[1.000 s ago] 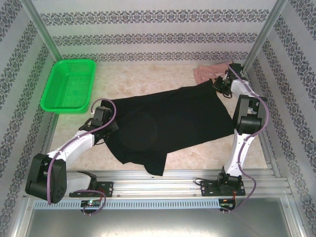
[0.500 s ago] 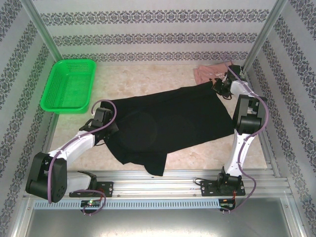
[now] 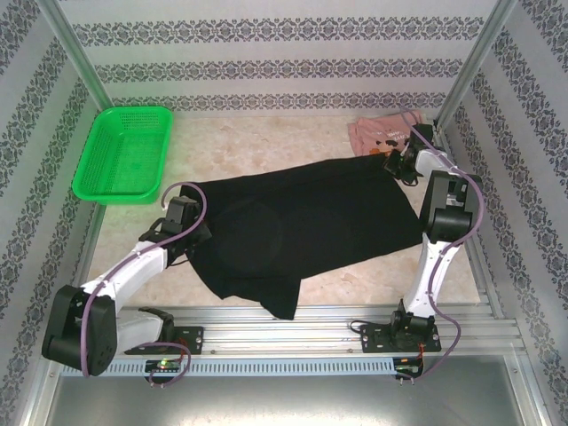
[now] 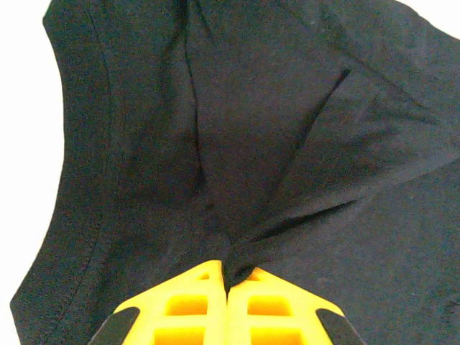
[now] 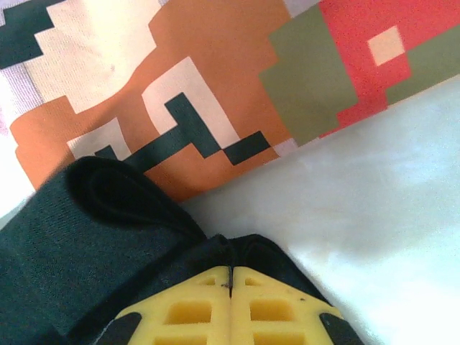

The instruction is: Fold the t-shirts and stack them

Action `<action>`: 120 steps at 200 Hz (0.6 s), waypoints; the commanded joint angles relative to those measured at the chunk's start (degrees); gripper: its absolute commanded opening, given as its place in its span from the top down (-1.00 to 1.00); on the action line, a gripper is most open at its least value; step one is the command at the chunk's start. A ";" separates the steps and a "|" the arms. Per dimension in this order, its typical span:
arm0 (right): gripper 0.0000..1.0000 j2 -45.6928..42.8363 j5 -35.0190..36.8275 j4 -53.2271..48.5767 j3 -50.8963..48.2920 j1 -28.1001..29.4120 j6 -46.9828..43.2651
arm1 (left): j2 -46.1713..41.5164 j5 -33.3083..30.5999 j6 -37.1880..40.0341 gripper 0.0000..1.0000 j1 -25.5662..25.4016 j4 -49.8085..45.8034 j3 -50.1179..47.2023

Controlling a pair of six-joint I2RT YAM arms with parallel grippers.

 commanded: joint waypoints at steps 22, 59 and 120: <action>1.00 -3.87 1.72 -0.52 -0.93 -1.00 -1.41 | -3.80 -1.07 -0.27 1.00 -0.64 -1.99 -1.17; 1.00 -4.77 2.06 -0.93 -2.72 -1.32 -1.51 | -3.93 -0.16 -0.97 1.00 -1.21 -1.74 -2.36; 0.65 -8.13 3.95 -2.29 -7.06 -2.41 0.52 | -3.71 2.72 -2.72 0.91 -1.50 -0.41 -4.76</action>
